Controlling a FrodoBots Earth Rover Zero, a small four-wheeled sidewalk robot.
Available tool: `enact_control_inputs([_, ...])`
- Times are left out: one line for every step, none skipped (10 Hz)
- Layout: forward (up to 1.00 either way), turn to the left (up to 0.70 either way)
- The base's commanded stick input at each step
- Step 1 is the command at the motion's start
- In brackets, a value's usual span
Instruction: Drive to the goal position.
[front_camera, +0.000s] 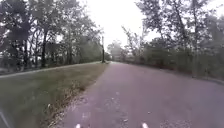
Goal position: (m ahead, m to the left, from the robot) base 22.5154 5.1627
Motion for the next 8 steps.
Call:
enact_control_inputs([0.7, 0.0])
enact_control_inputs([0.7, 0.0])
enact_control_inputs([0.7, 0.0])
enact_control_inputs([0.7, 0.0])
enact_control_inputs([0.7, 0.0])
enact_control_inputs([0.7, 0.0])
enact_control_inputs([0.7, 0.0])
enact_control_inputs([0.7, 0.0])
